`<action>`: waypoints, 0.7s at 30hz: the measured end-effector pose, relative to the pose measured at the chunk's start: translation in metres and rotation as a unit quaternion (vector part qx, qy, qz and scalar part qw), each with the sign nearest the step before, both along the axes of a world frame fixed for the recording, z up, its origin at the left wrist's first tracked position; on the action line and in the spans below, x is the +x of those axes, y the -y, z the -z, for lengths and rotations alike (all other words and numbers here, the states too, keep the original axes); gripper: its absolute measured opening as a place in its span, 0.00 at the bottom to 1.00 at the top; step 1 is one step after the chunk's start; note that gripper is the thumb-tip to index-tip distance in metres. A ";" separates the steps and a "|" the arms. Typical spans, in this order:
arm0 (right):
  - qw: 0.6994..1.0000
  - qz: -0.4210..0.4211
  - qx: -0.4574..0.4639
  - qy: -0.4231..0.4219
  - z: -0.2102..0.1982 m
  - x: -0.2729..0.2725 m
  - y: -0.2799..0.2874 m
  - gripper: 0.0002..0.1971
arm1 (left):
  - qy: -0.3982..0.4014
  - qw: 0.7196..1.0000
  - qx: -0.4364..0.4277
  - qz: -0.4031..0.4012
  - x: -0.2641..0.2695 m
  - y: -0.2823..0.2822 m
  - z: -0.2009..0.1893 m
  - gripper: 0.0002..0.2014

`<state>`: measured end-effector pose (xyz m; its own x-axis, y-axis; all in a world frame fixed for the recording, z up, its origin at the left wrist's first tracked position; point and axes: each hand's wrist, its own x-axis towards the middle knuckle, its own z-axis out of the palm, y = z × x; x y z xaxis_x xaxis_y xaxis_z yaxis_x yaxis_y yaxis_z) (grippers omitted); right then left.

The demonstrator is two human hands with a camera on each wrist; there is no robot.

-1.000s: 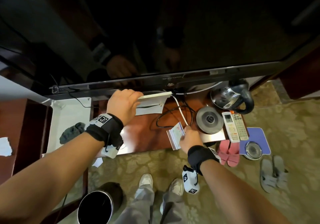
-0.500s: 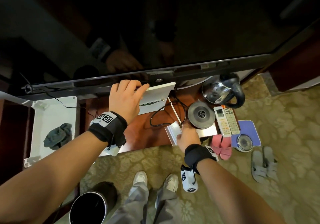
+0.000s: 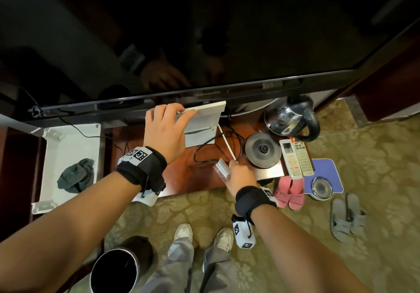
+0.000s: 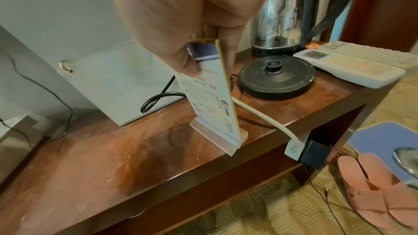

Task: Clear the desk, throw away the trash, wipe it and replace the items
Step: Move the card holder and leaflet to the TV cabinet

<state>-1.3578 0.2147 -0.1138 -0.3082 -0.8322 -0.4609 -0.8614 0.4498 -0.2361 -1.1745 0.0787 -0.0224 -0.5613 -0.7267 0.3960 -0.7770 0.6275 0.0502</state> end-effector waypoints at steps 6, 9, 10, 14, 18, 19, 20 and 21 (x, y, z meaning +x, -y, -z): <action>0.998 -0.047 0.004 -0.035 -0.005 -0.015 0.013 0.17 | 0.011 1.000 0.024 -0.004 0.006 -0.012 0.001 0.30; 0.995 -0.076 0.020 -0.068 -0.006 -0.020 0.014 0.17 | 0.010 1.000 0.028 -0.008 0.007 -0.014 0.000 0.28; 0.995 -0.075 0.022 -0.068 -0.005 -0.020 0.013 0.17 | 0.007 0.999 0.031 -0.007 0.007 -0.015 0.000 0.27; 0.997 -0.053 0.014 -0.048 -0.003 -0.020 0.012 0.20 | 0.008 0.999 0.047 -0.004 0.008 -0.020 -0.003 0.23; 0.998 -0.059 -0.012 -0.035 -0.009 -0.020 0.012 0.23 | 0.024 0.996 0.083 0.019 0.009 -0.024 -0.009 0.21; 0.997 -0.063 -0.018 -0.032 -0.014 -0.020 0.013 0.23 | 0.036 0.995 0.094 0.022 0.009 -0.025 -0.011 0.21; 0.997 -0.067 -0.022 -0.032 -0.020 -0.021 0.013 0.22 | 0.050 0.993 0.104 0.021 0.009 -0.027 -0.013 0.21; 0.996 -0.072 -0.027 -0.034 -0.026 -0.021 0.014 0.22 | 0.065 0.991 0.113 0.019 0.009 -0.029 -0.015 0.22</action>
<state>-1.3790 0.2005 -0.0874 -0.2124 -0.8933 -0.3962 -0.9309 0.3082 -0.1959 -1.1659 0.1073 -0.0071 -0.6262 -0.7656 0.1473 -0.7617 0.6411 0.0942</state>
